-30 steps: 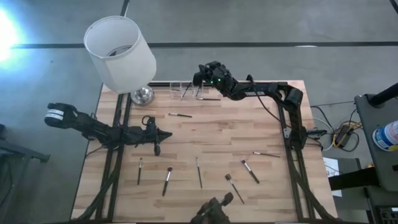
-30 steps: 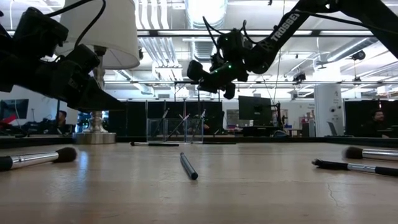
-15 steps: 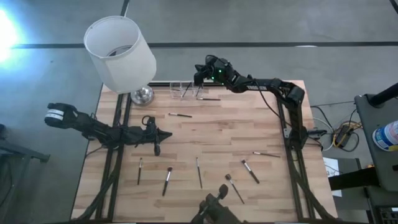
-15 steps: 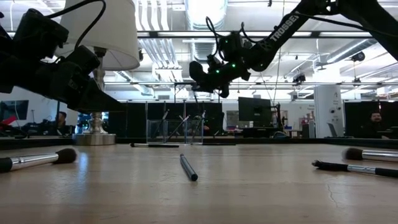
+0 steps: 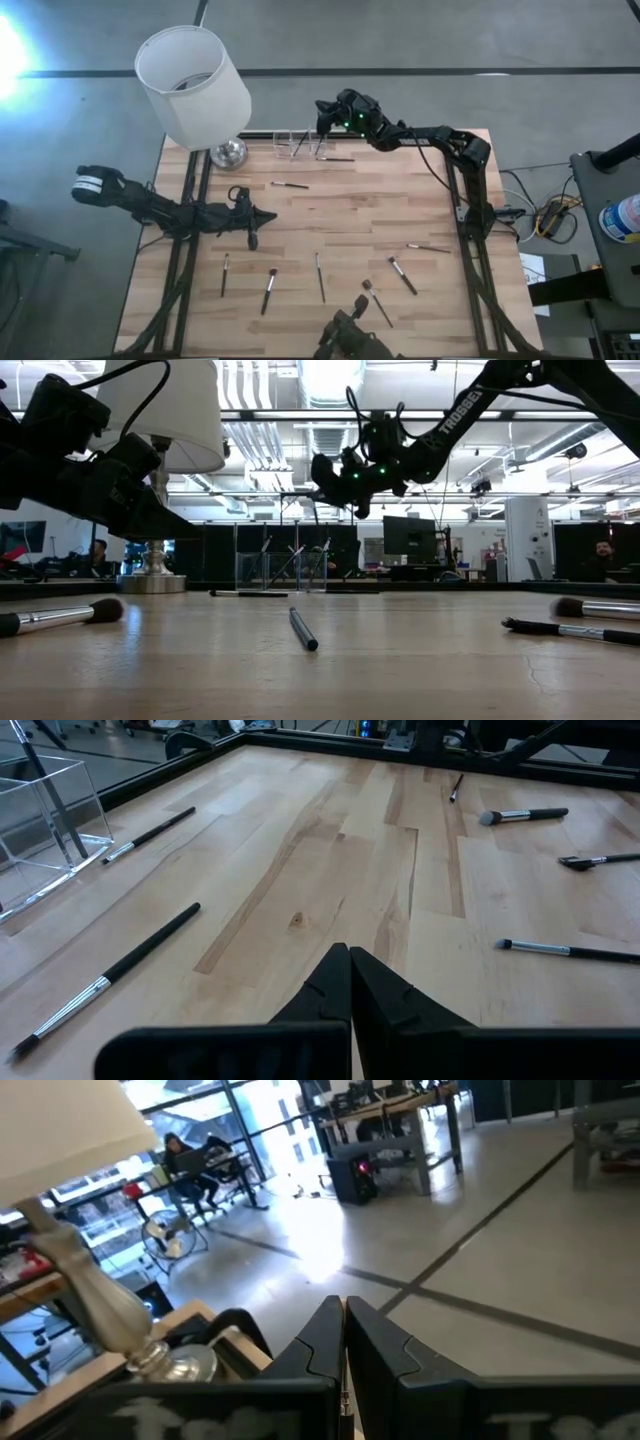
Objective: Put items in baskets/containers
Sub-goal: Put the eyeshadow brush into the transparent organizer
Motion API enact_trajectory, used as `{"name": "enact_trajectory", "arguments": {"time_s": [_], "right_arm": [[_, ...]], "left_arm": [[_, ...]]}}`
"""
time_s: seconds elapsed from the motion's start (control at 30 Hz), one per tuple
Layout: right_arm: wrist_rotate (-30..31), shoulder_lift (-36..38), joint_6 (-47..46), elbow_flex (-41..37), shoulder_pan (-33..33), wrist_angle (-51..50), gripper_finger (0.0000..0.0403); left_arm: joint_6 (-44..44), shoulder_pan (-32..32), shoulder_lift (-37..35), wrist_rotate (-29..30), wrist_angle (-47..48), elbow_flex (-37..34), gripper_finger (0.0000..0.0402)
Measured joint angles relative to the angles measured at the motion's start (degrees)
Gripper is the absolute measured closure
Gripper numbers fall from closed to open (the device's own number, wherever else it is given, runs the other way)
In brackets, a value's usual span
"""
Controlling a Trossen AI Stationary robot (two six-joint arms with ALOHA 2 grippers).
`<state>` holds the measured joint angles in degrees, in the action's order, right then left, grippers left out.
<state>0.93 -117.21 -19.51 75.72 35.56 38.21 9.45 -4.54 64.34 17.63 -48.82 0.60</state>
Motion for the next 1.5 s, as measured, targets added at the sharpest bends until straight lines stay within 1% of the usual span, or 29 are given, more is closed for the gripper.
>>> {"name": "enact_trajectory", "arguments": {"time_s": [0.17,0.3,0.4,0.7,0.97,1.13,1.3,1.5], "right_arm": [[0.5,-0.2,0.4,-0.1,0.0,-1.6,0.0394],[0.6,-1.3,0.2,-0.2,0.0,-0.8,0.0394],[0.6,-2.5,0.2,-0.2,0.0,1.6,0.0394],[0.3,-2.9,0.8,-0.2,0.0,1.0,0.0394],[0.2,-2.9,2.9,-0.2,0.0,-4.6,0.0394],[0.4,-2.9,3.4,-0.2,0.0,-5.0,0.0394],[0.8,-2.7,0.4,-0.2,0.0,-5.1,0.0394],[4.0,-1.9,-2.4,-0.1,-0.1,-5.9,0.0394]], "left_arm": [[0.0,0.0,0.0,0.0,0.0,0.0,0.0402],[0.0,0.0,0.0,0.0,0.0,0.0,0.0402],[0.0,0.0,0.0,0.0,0.0,0.0,0.0402],[0.0,0.0,0.0,0.0,0.0,0.0,0.0402],[0.0,0.0,0.0,0.0,0.0,0.0,0.0402],[0.0,0.0,0.0,0.0,0.0,0.0,0.0402],[0.0,0.0,0.0,0.0,0.0,0.0,0.0402],[0.0,0.0,0.0,0.0,0.0,0.0,0.0402]]}}
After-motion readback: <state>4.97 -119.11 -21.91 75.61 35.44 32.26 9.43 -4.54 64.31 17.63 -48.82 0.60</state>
